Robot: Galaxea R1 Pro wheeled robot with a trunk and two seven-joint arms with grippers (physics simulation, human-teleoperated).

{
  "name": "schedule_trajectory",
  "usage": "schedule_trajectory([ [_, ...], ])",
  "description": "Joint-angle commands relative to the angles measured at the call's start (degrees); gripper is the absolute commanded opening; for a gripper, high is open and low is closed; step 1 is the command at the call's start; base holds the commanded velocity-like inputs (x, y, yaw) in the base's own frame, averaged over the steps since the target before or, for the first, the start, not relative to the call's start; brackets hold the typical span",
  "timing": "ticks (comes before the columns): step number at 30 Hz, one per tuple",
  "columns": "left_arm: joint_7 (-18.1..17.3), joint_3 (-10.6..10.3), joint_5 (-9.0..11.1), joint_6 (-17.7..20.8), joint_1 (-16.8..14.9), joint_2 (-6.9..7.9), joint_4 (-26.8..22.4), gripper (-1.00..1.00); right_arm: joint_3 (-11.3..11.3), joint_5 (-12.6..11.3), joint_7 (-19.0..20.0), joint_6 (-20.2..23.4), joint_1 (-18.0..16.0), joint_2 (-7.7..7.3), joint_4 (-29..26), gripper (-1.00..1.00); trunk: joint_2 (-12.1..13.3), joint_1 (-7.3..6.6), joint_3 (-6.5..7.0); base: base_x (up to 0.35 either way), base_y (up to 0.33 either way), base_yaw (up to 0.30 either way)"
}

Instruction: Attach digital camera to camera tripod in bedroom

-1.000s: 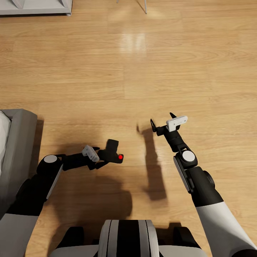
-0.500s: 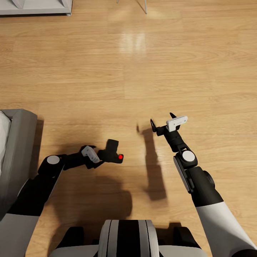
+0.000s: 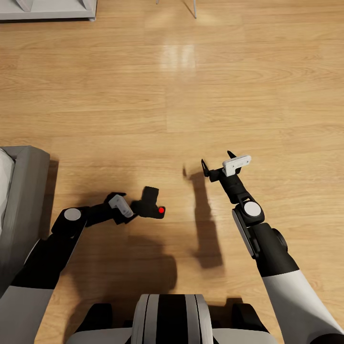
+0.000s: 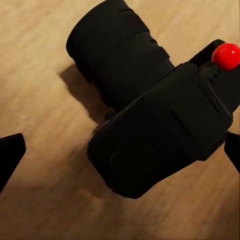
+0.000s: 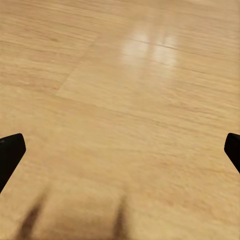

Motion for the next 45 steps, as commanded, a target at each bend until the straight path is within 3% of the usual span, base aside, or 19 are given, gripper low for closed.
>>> schedule_trajectory([
  [1,-0.2,-0.1,-0.2,0.4,0.0,0.03,-0.1,1.0,0.0,0.6,0.1,-0.1,0.0,-0.02,0.0,1.0,0.0,-0.01,-0.03,0.0,0.0,0.0],
  [11,3.3,-0.1,-0.4,0.2,0.0,-0.16,-0.2,1.0,0.0,0.6,0.1,-0.1,0.0,-0.02,0.0,1.0,0.0,-0.01,-0.03,0.0,0.0,0.0],
  [24,4.1,-0.3,-0.5,0.1,0.0,-2.33,-0.1,1.0,0.0,0.6,0.1,-0.1,0.0,-0.02,0.0,1.0,0.0,-0.01,-0.03,0.0,0.0,0.0],
  [38,4.2,-4.6,-0.5,0.1,0.0,-2.69,0.2,1.0,0.0,0.6,0.1,-0.1,0.0,-0.02,0.0,1.0,0.0,-0.01,-0.03,0.0,0.0,0.0],
  [45,4.1,-5.3,-0.5,0.2,0.0,-2.65,0.1,1.0,0.0,0.6,0.1,-0.1,0.0,-0.02,0.0,1.0,0.0,-0.01,-0.03,0.0,0.0,0.0],
])
